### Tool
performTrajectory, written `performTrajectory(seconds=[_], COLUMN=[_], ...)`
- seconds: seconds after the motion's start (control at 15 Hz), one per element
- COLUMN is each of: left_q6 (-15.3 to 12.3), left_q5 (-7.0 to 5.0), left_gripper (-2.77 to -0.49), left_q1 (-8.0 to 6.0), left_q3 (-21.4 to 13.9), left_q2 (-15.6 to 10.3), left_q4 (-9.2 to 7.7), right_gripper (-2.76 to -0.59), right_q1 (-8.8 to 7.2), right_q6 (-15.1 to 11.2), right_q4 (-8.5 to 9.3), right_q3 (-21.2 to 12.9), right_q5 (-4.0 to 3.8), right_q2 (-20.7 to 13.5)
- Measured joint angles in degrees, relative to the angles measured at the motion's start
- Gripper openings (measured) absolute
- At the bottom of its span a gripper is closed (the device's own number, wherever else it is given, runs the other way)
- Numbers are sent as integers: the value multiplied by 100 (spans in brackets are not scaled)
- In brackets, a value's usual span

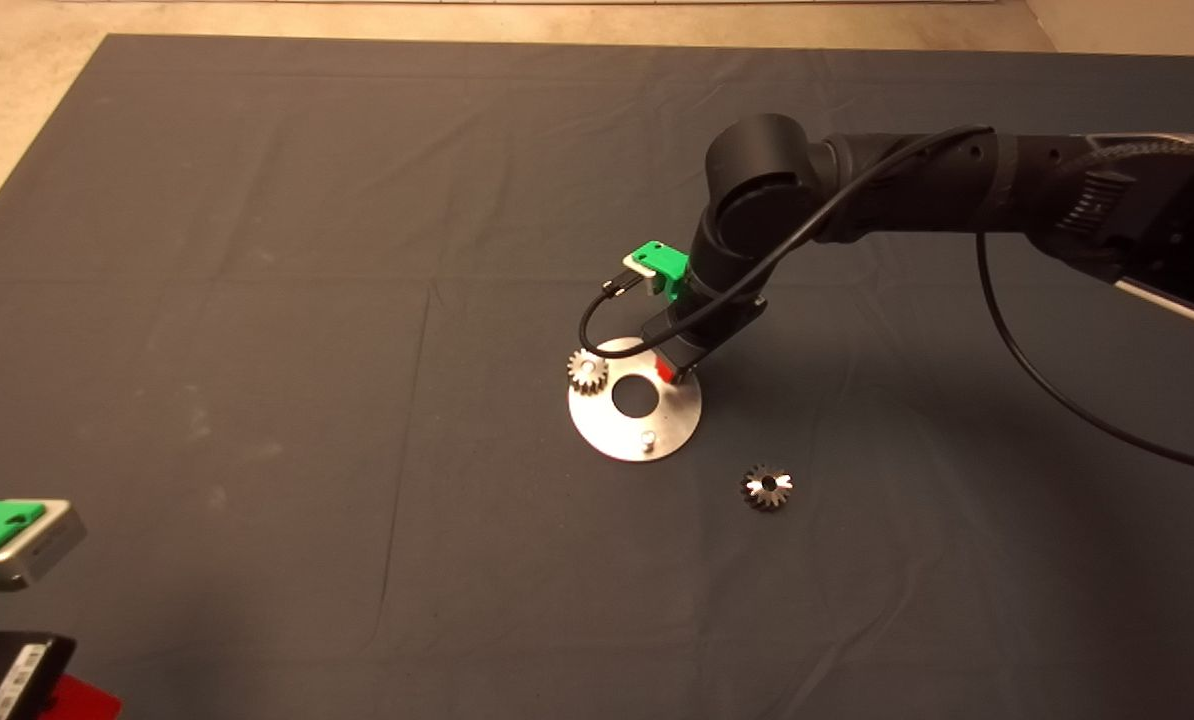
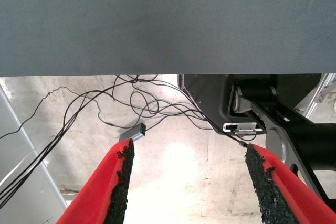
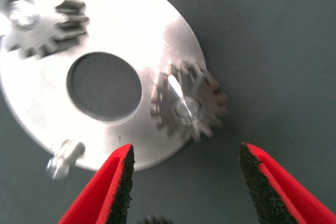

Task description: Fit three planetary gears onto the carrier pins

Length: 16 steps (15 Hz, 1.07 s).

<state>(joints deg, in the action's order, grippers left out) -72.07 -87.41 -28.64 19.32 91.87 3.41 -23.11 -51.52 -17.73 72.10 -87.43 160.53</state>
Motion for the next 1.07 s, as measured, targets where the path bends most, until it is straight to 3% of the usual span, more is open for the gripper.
performTrajectory(seconds=[0.07,0.2,0.33,0.4,0.53,0.67,0.8,1.07], left_q6=[0,0,0,0,0,0,5,87], left_q5=[0,0,0,1,9,0,9,6], left_gripper=[-180,-180,-180,-180,-180,-180,-180,-180], left_q1=[0,-2,-2,-2,-1,-2,-2,-2], left_q3=[0,0,0,0,0,0,0,0], left_q2=[0,0,2,16,17,16,16,-113], left_q4=[0,-2,-2,-2,-2,-4,-2,-4], right_gripper=[-177,-177,-165,-162,-153,-147,-135,-118], right_q1=[-222,-567,-632,-615,-565,-467,-307,121], right_q6=[1,0,-88,-115,-176,-310,-497,-689], right_q4=[64,187,308,413,567,605,688,731], right_q3=[-329,-885,-1584,-1924,-2389,-2592,-2809,-3057], right_q5=[20,22,-47,-80,-55,-17,-33,-24], right_q2=[-189,-706,-1314,-1512,-1744,-1873,-2010,-2071])
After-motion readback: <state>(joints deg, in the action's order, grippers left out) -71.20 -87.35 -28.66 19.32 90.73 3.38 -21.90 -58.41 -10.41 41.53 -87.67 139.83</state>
